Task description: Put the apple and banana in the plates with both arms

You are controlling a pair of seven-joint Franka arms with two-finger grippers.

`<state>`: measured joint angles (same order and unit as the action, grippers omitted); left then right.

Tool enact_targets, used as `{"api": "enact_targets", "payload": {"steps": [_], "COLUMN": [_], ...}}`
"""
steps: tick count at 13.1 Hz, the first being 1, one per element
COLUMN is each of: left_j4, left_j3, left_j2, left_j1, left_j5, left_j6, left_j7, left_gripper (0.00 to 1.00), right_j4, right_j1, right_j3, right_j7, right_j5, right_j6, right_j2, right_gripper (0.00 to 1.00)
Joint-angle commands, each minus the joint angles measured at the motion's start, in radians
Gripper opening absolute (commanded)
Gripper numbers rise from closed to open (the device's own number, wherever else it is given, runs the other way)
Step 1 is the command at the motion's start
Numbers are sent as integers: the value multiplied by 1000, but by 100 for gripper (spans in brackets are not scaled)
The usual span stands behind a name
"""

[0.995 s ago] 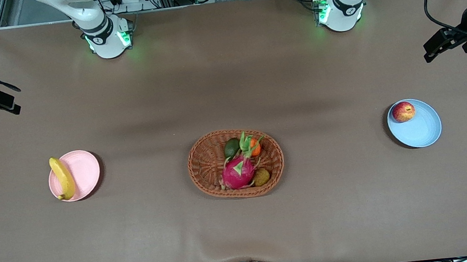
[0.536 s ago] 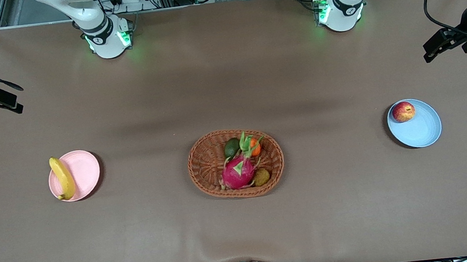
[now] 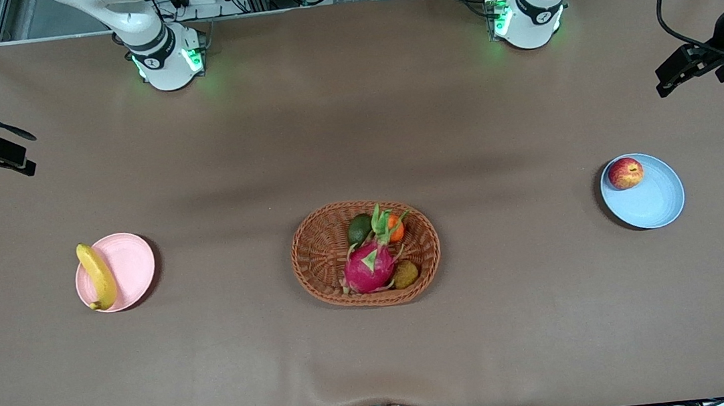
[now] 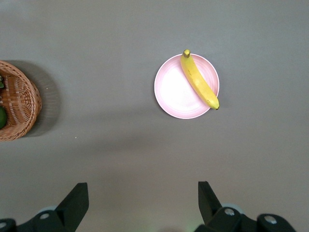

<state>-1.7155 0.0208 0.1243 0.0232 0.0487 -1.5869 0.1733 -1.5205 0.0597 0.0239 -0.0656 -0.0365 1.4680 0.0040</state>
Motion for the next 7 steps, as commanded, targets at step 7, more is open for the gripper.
{"api": "enact_targets", "payload": {"steps": [7], "left_j4": [4], "left_j3": [-2], "left_j2": [0], "left_j1": [-5], "left_j5": [-13], "left_j6": [-8], "left_j7": [-28], "left_gripper": [100], "right_j4": [14], "right_j1": [-3], "right_j3": [-4], "right_j7": [-11], "right_j5": [-22], "right_j6": [-3], "right_j2": [5], "right_gripper": [100]}}
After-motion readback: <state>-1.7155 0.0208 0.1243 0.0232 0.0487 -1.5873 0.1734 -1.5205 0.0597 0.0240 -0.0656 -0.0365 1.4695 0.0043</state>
